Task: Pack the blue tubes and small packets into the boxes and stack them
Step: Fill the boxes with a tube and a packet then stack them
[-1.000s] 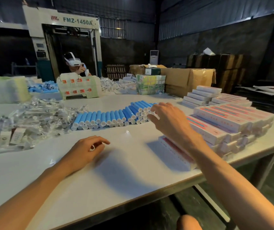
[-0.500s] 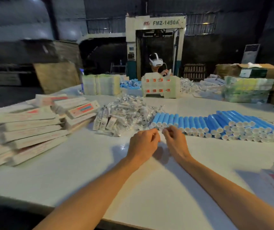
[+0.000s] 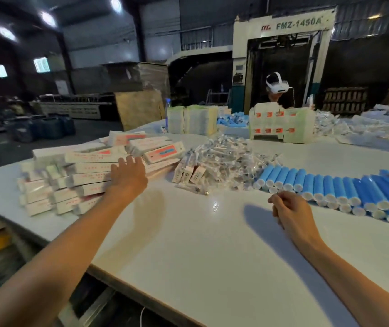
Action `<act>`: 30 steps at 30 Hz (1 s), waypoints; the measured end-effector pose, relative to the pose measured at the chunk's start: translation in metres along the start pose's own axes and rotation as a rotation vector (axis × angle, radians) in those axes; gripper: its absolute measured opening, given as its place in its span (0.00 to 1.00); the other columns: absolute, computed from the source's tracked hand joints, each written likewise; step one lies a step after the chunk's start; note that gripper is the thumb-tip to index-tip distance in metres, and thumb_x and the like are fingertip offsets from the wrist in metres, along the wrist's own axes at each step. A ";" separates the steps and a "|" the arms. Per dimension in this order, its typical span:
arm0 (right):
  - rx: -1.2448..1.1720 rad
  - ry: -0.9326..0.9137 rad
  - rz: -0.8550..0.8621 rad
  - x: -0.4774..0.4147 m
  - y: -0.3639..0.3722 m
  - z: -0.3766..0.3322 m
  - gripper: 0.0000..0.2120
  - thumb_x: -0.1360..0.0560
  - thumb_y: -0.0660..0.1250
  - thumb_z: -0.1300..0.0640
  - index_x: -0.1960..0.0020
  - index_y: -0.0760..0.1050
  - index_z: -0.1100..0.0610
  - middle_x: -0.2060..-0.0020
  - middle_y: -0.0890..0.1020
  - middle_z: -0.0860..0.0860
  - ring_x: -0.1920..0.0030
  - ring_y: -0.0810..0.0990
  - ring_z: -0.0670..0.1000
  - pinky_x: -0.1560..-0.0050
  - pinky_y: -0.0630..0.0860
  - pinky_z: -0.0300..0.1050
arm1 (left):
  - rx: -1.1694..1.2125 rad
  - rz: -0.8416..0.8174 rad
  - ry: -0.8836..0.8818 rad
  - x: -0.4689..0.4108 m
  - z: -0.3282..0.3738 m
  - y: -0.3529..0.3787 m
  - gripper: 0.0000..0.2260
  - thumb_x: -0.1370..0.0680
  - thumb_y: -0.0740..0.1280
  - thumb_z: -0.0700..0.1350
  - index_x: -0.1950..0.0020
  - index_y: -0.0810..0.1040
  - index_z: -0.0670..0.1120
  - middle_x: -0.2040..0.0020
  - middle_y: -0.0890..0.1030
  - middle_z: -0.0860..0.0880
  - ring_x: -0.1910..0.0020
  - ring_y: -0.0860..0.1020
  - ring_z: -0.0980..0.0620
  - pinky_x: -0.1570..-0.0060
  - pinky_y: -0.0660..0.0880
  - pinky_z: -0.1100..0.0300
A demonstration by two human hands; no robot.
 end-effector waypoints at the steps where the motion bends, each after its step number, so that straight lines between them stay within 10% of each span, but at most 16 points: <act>1: 0.006 -0.007 -0.003 0.000 0.000 0.000 0.12 0.19 0.64 0.61 0.60 0.79 0.58 0.69 0.80 0.55 0.69 0.75 0.53 0.64 0.71 0.52 | -0.043 0.063 -0.020 -0.003 -0.018 0.003 0.22 0.14 0.62 0.49 0.22 0.64 0.44 0.25 0.69 0.40 0.28 0.69 0.38 0.31 0.68 0.42; 5: 0.003 -0.008 -0.009 0.001 0.001 -0.001 0.11 0.19 0.64 0.59 0.59 0.80 0.56 0.70 0.80 0.52 0.69 0.76 0.52 0.64 0.72 0.49 | -0.104 0.310 -0.032 -0.017 -0.071 0.003 0.19 0.16 0.68 0.50 0.28 0.74 0.44 0.29 0.77 0.41 0.32 0.74 0.40 0.32 0.70 0.43; 18: 0.068 -0.060 -0.061 0.008 0.000 -0.006 0.11 0.18 0.64 0.57 0.58 0.80 0.53 0.69 0.81 0.50 0.70 0.76 0.47 0.65 0.75 0.50 | -0.452 0.223 0.120 -0.036 -0.087 -0.023 0.25 0.20 0.64 0.69 0.32 0.80 0.54 0.36 0.78 0.49 0.40 0.76 0.47 0.38 0.73 0.51; 26: 0.067 -0.054 -0.070 0.009 0.001 -0.008 0.11 0.17 0.63 0.57 0.57 0.79 0.53 0.69 0.81 0.51 0.69 0.77 0.46 0.64 0.76 0.49 | 0.478 0.153 0.318 0.006 -0.016 -0.071 0.19 0.17 0.58 0.67 0.38 0.73 0.54 0.53 0.84 0.52 0.58 0.82 0.52 0.61 0.78 0.52; 30: 0.064 -0.049 -0.068 0.010 0.000 -0.009 0.11 0.17 0.63 0.57 0.57 0.79 0.54 0.69 0.81 0.51 0.70 0.76 0.45 0.65 0.74 0.48 | 1.286 -0.299 0.414 0.029 0.047 -0.076 0.17 0.17 0.65 0.60 0.34 0.75 0.50 0.47 0.88 0.50 0.51 0.88 0.45 0.56 0.86 0.49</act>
Point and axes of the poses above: each hand's wrist, its own x-axis away from the middle knuckle, its own y-axis out of the palm, z = x × y, the point moved 2 cm from there along -x, towards the middle knuckle
